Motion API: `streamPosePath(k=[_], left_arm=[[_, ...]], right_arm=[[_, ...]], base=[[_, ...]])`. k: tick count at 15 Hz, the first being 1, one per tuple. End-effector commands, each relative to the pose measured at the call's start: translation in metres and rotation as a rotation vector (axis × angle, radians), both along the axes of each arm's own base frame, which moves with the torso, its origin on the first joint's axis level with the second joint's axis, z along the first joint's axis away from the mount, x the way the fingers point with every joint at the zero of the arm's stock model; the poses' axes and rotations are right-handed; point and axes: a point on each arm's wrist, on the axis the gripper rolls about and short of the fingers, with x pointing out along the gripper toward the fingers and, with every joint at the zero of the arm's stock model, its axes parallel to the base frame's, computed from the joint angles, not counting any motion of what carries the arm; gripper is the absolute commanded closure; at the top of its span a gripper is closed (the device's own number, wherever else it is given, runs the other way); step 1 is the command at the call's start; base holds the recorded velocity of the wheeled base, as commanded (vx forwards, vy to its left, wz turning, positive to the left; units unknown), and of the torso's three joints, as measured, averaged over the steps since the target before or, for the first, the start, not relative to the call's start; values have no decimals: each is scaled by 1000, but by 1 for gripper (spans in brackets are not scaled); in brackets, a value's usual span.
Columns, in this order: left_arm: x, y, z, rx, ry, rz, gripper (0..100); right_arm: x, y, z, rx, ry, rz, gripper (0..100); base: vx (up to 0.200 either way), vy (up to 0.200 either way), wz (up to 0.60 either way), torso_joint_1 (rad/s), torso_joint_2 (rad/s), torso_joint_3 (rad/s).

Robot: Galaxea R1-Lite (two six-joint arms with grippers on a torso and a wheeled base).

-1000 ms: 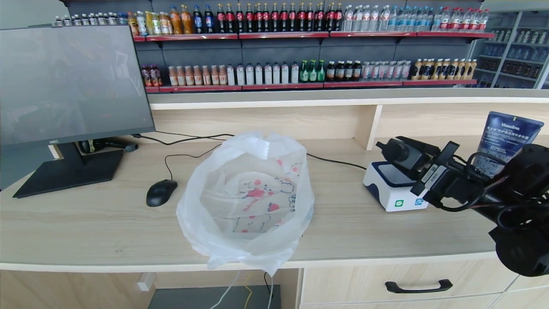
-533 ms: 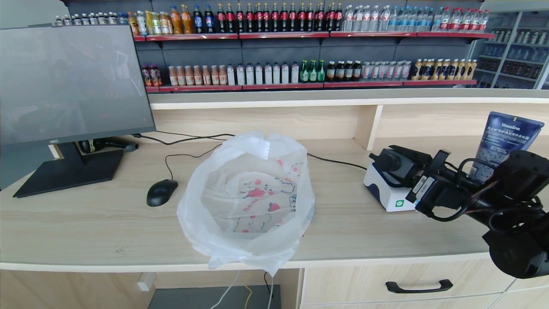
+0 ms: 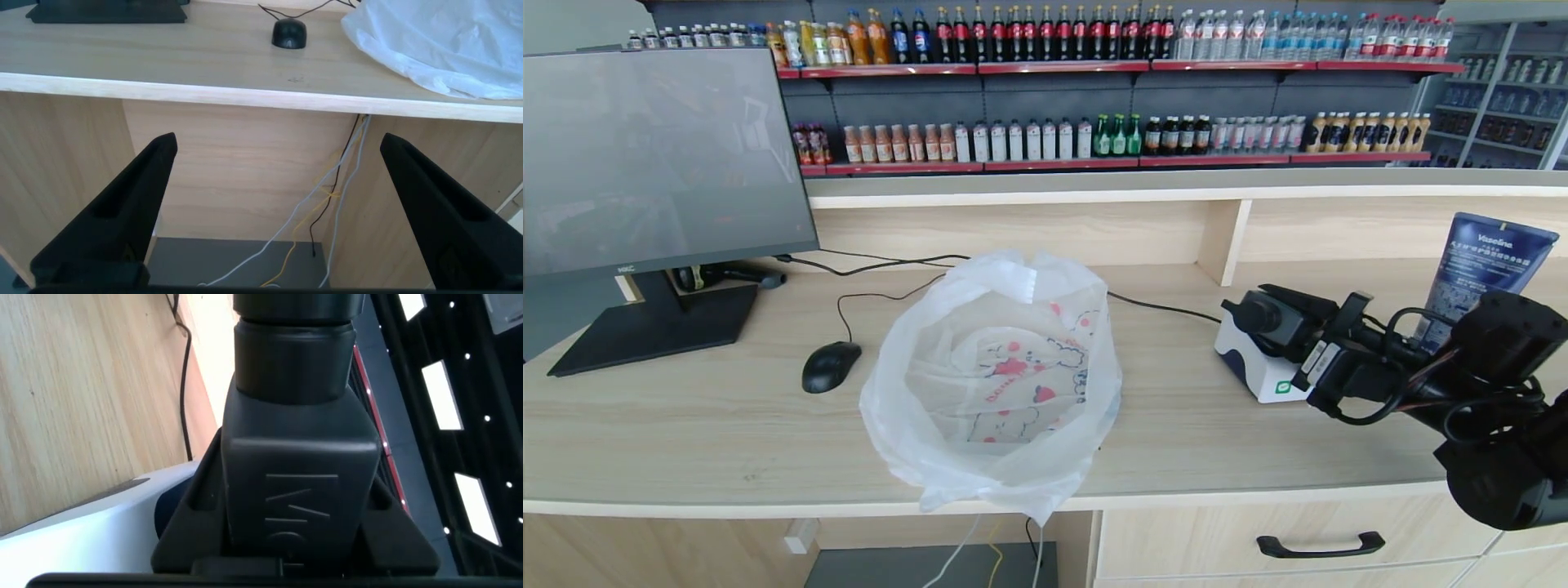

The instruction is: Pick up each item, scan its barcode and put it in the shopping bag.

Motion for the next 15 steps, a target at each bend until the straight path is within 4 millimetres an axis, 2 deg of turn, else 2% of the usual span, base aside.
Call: streamPosePath(k=[1,9,15], left_arm=[[0,0,0,0,0,0,0],[0,0,0,0,1,0,0],[0,0,0,0,0,0,0]], right_arm=[[3,0,-4,0,9,2,100],[3,-1,-5,-1,13,-1,100],[-2,1,4,6,-12,6,100]], base=[[0,0,0,0,0,0],[0,0,0,0,0,0],[0,0,0,0,0,0]])
